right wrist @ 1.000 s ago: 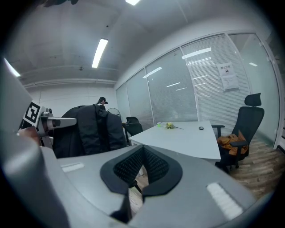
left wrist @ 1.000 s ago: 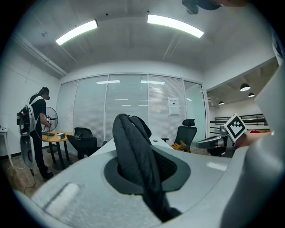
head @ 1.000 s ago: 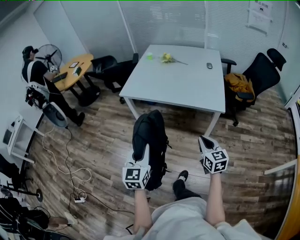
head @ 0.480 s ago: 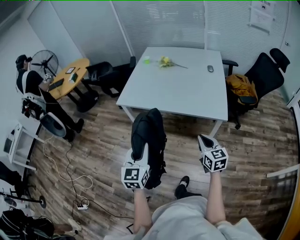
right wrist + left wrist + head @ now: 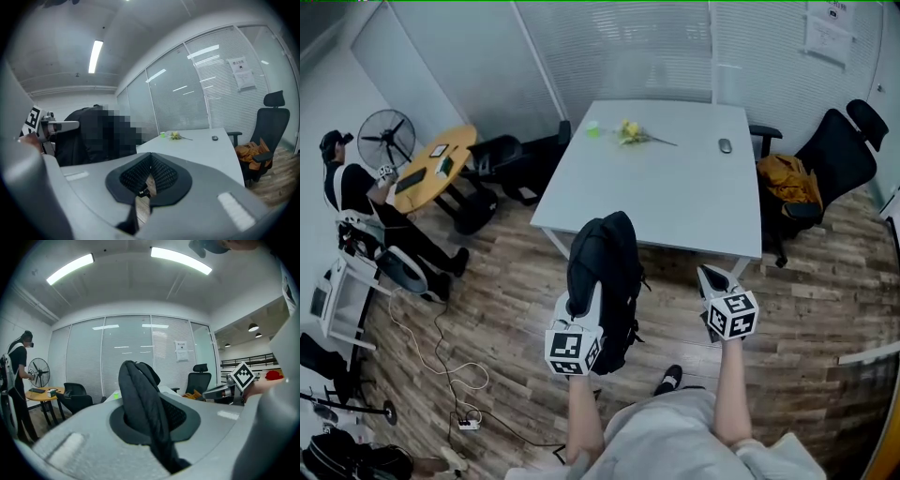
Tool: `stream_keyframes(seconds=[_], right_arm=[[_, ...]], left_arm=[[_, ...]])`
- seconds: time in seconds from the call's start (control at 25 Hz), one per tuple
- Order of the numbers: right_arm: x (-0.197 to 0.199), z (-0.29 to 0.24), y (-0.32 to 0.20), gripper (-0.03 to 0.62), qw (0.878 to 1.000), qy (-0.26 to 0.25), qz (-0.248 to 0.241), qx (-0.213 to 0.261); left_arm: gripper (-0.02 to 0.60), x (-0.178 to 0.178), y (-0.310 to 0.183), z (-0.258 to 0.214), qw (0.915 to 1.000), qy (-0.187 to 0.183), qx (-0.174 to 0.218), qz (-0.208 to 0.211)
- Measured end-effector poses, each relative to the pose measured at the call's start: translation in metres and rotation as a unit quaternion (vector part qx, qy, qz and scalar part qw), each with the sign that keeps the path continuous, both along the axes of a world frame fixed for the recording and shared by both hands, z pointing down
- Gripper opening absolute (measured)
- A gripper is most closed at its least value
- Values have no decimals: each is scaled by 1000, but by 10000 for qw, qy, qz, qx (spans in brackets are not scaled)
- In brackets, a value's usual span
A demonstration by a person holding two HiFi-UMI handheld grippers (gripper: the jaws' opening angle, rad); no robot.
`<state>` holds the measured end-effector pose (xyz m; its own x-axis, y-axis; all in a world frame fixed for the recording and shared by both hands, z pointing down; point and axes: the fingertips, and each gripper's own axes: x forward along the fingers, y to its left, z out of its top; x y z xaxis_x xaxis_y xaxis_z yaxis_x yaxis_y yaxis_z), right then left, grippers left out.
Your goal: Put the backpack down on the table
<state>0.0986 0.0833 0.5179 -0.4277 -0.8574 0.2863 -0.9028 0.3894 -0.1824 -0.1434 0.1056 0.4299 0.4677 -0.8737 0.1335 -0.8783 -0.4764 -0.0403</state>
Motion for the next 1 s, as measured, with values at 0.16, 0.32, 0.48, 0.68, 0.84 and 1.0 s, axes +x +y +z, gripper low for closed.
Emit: stream_keyframes(seconds=[0.16, 0.32, 0.48, 0.68, 0.84, 1.0], right_arm=[[4, 8, -17, -2, 10000, 16, -22, -74], [12, 13, -23, -2, 9999, 22, 5, -163], [22, 20, -22, -2, 9997, 25, 100, -238], [49, 27, -23, -2, 9989, 25, 349, -317], [72, 25, -33, -2, 9976, 1, 629, -285], [87, 27, -52, -2, 9964, 15, 802, -284]], left_arm=[[41, 11, -21, -1, 10000, -30, 57, 56], [41, 26, -32, -2, 9998, -56, 64, 152], [41, 44, -42, 0, 9994, 4, 28, 351], [41, 86, -57, 3, 9968, 65, -19, 793], [41, 127, -72, -1, 9915, 104, 35, 1297], [41, 163, -95, -2, 9842, 169, 71, 1759]])
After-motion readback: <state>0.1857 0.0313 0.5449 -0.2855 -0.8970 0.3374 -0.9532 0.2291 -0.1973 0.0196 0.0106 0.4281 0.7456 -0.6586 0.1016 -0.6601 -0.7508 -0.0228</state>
